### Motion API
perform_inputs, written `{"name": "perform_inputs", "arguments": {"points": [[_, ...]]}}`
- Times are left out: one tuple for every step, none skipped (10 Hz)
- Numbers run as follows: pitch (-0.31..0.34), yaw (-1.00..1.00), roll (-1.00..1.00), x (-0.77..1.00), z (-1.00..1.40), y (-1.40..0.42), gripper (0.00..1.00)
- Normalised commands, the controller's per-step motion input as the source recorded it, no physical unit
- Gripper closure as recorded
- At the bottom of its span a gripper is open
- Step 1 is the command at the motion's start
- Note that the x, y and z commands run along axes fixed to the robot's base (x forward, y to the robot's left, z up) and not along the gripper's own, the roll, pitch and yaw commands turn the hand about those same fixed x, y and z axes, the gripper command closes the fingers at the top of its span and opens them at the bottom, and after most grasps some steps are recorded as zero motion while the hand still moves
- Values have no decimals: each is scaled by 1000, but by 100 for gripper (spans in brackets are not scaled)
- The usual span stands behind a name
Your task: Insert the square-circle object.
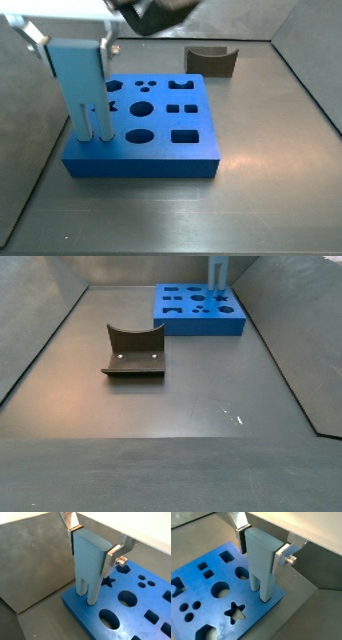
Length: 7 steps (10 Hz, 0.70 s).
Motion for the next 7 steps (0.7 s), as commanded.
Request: {"name": "perform_inputs", "arguments": {"points": [[0,0,-49,66,-477,0,100],[-23,0,0,0,-594,0,100],[-46,-14,0,0,-631,0,100],[-64,-20,0,0,-549,0,100],[-70,-14,0,0,-500,0,100],[-113,-23,0,0,-517,0,100],[-240,-91,-6,-243,-417,0,100]]}}
